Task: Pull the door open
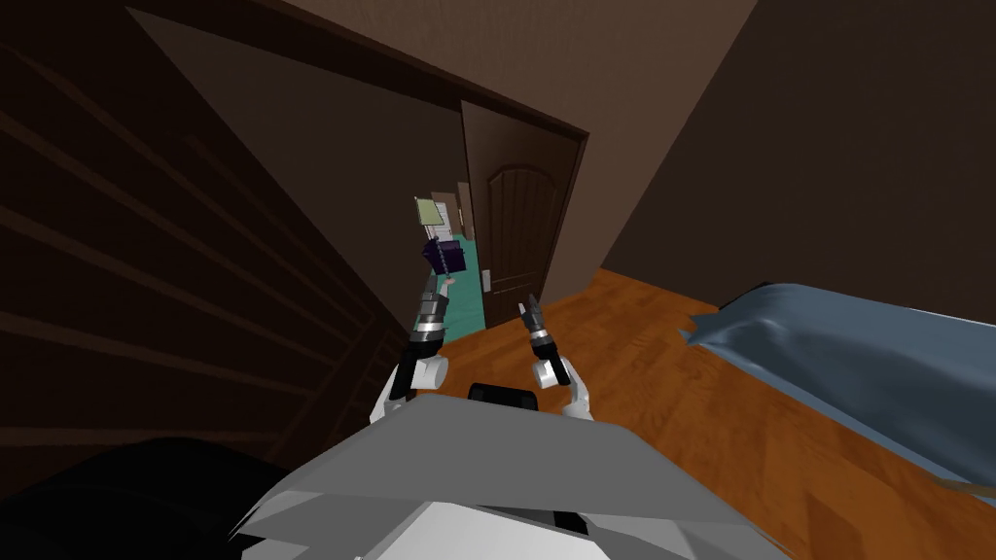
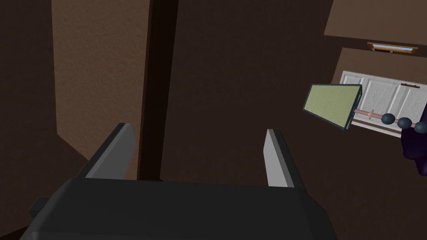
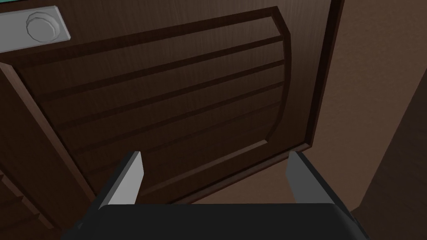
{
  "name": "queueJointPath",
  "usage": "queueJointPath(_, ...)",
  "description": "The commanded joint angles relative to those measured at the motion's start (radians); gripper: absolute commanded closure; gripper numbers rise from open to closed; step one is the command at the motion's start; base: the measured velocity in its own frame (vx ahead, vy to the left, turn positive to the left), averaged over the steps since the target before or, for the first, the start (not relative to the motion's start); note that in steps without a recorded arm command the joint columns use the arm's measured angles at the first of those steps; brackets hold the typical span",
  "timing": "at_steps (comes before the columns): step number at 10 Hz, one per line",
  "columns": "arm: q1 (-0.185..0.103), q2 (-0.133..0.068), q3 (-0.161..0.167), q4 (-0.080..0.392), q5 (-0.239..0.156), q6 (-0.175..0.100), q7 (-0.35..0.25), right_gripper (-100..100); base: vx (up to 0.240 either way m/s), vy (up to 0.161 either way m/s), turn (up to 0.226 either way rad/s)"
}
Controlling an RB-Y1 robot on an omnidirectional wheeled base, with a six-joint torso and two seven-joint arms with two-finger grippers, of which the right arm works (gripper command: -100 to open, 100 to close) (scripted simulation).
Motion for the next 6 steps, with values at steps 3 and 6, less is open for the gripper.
queueJointPath(3, -0.074, -0.009, 0.045, 0.105, -0.001, -0.003, -0.019, -100, 0.092, 0.074, -0.093)
queueJointPath(6, -0.131, -0.018, 0.082, 0.184, -0.003, -0.004, -0.035, -100, 0.074, 0.076, -0.096)
